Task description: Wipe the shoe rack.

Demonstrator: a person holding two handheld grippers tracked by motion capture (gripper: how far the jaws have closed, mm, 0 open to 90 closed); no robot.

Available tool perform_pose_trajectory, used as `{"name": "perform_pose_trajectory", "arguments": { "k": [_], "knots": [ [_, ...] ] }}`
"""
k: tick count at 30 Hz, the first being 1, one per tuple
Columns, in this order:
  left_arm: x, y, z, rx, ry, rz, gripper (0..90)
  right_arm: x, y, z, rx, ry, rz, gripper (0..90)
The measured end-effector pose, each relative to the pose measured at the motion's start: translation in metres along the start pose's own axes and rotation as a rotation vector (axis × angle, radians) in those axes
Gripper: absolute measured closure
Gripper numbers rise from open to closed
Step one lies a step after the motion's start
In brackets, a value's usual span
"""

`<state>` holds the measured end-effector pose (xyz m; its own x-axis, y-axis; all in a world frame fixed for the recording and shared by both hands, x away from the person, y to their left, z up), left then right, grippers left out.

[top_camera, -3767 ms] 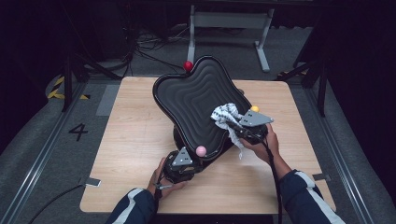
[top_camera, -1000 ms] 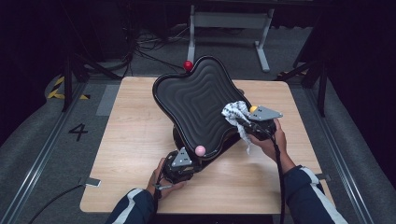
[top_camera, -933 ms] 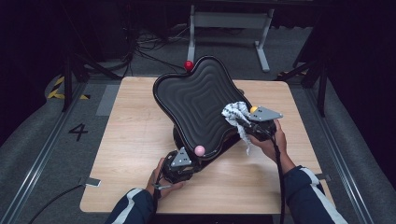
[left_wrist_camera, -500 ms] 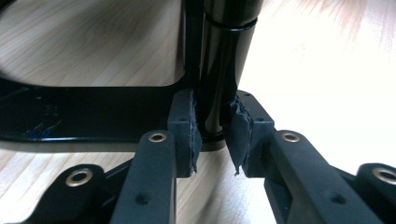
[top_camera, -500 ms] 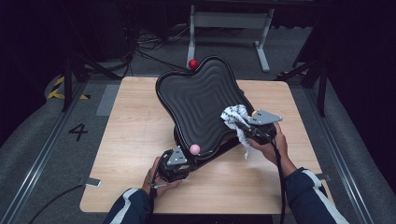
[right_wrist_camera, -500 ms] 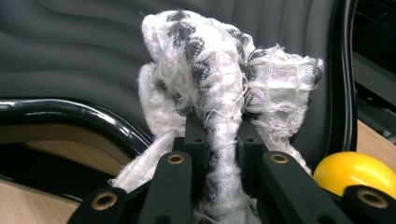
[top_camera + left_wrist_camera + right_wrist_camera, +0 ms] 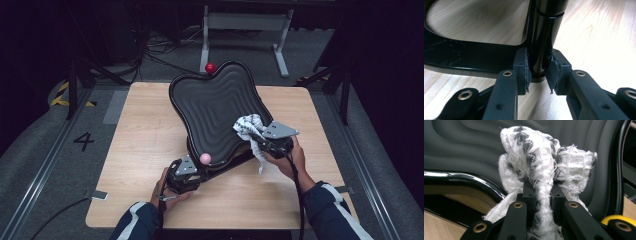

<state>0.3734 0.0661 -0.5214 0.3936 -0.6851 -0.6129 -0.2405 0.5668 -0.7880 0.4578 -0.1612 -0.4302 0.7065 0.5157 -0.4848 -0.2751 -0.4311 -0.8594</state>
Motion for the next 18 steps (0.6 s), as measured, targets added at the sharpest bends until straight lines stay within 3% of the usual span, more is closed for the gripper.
{"name": "perform_pose_trajectory", "arguments": {
  "k": [7, 15, 18],
  "knots": [
    [0.0, 0.0, 0.0, -0.001, 0.0, 0.001, 71.0, 0.009, -0.014, 0.02, -0.038, -0.055, -0.007, 79.0],
    [0.0, 0.0, 0.0, -0.012, -0.003, -0.007, 71.9, 0.021, -0.037, 0.075, -0.158, -0.179, -0.004, 78.5],
    [0.0, 0.0, 0.001, -0.013, -0.002, -0.006, 72.1, 0.022, -0.04, 0.085, -0.174, -0.201, -0.007, 78.4]
  ]
}}
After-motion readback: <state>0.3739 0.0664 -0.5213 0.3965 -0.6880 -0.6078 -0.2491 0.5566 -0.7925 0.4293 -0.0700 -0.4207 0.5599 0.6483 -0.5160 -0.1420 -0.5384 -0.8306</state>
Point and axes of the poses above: each handheld gripper's, and its own axes: x roughly forward along the jaws, y roughly out of its underside, z roughly to its left, the point moved 7 cm from there along x, roughly forward along the jaws, and after that the axes turned 9 degrees about x, right-handed, at the moved point
